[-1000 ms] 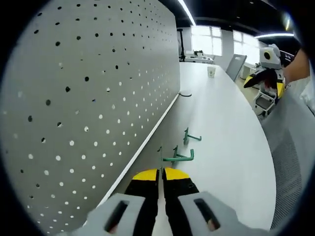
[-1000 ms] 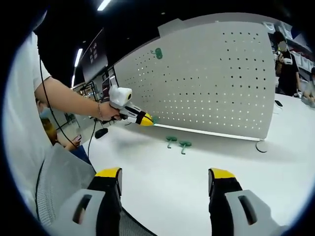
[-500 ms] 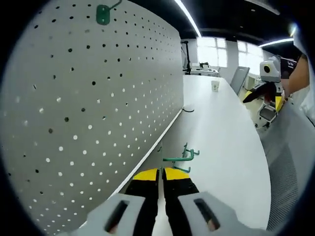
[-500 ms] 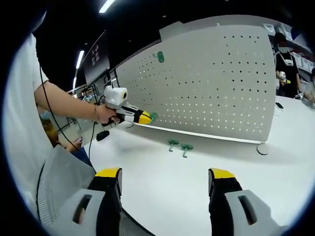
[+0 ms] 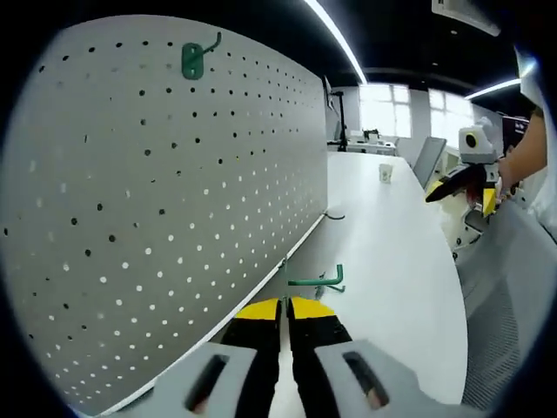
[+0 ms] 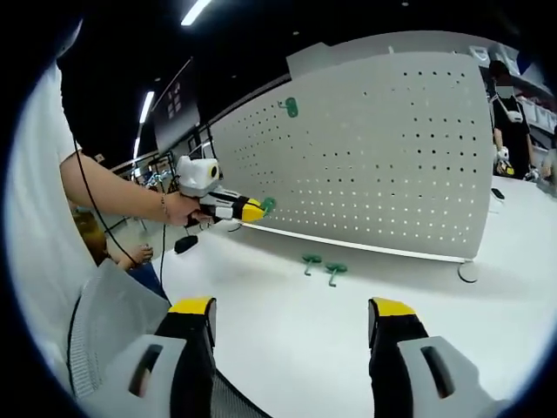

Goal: Insert the hook assembly into the mounting plate slot until the hook locks in place.

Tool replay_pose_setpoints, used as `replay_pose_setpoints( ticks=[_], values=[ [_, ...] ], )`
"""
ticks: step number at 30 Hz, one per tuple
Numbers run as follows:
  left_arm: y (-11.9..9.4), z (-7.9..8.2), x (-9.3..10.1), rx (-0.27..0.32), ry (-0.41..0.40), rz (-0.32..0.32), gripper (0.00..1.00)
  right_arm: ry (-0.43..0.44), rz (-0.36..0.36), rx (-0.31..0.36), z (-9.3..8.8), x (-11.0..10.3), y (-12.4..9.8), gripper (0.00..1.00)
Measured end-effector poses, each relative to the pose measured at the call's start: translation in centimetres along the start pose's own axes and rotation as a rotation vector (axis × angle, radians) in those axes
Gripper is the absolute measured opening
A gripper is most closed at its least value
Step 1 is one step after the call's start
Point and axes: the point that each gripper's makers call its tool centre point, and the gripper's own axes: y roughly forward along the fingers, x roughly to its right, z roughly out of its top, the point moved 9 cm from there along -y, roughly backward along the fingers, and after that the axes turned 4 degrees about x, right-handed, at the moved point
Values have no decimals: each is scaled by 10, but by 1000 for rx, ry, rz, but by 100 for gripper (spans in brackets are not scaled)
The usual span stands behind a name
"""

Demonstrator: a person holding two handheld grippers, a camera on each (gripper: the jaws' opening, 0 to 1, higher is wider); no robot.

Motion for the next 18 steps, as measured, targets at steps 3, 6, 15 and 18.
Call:
replay_pose_setpoints(
  ticks=[3,6,15,18],
  values=[
    [-4,2,4,23,-7,9,2,-1,2,7,1,-2,0,69],
    [-8,4,8,47,-27,13,2,4,2,12,0,-3,-1,69],
    [-19,13,21,108,-47,42,2,9,9,35,4,-6,-3,69],
    [-24,14,25,130,-58,51,2,8,11,41,5,-8,-3,69]
  ],
)
